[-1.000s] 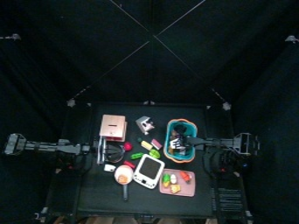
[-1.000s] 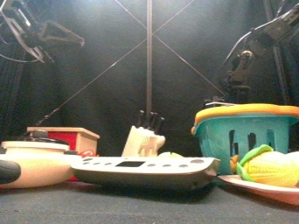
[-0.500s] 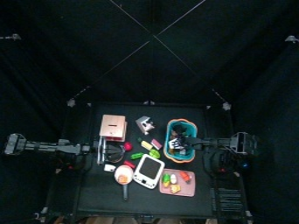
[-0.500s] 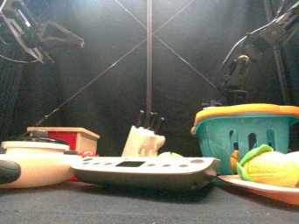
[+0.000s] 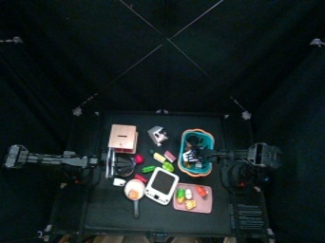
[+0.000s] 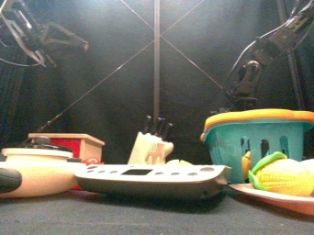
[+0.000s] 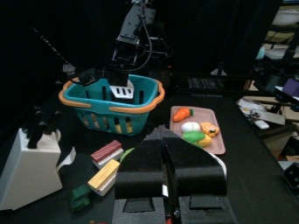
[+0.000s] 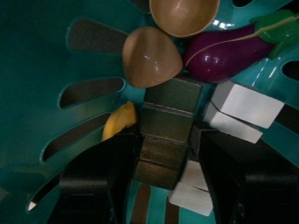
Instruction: Grab green sushi roll
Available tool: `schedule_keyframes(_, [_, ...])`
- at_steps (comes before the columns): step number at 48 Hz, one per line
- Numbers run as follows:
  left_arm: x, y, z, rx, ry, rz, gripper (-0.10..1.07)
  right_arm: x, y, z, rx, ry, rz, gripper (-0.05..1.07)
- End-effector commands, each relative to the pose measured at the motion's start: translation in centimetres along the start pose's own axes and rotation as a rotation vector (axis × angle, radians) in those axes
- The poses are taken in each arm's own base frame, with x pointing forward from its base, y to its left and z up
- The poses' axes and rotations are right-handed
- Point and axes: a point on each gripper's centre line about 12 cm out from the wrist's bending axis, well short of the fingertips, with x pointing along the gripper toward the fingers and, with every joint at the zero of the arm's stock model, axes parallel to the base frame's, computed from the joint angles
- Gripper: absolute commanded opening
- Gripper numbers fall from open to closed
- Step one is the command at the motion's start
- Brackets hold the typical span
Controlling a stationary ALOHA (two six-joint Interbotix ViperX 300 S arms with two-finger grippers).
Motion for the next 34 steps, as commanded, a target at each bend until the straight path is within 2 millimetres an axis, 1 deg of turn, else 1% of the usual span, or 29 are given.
schedule_keyframes(1, [0.1,0.0,0.5,-0.001,-0.014,0.0,0.25,0.4,-0.1,0.1,0.004,0.004,-0.011,0.76])
schedule_keyframes(5, [0.1,0.0,0.4,-0.002,-0.012,0.002,0.25,0.4,-0.1,0.1,0.007,0.004,-0.011,0.67])
schedule_keyframes(8, [0.1,0.0,0.5,-0.002,-0.014,0.002,0.25,0.2,-0.1,0.1,0.005,0.003,-0.01,0.58])
schedule_keyframes(13, [0.1,0.0,0.4,-0.002,-0.012,0.002,0.25,-0.3,0.0,0.3,0.011,-0.004,0.005,0.49])
schedule_keyframes(18, [0.1,0.0,0.5,-0.002,-0.014,0.002,0.25,-1.3,0.2,0.6,0.011,-0.023,0.032,0.49])
schedule_keyframes(24, [0.1,0.0,0.5,-0.003,-0.014,0.003,0.25,-3.3,0.4,1.0,0.018,-0.05,0.069,0.49])
schedule_keyframes(30, [0.1,0.0,0.5,-0.004,-0.014,0.003,0.25,-5.0,0.1,1.2,0.021,-0.07,0.083,0.49])
schedule_keyframes(34, [0.1,0.1,0.4,-0.004,-0.009,0.003,0.25,-5.4,-0.3,1.2,0.019,-0.075,0.074,0.49])
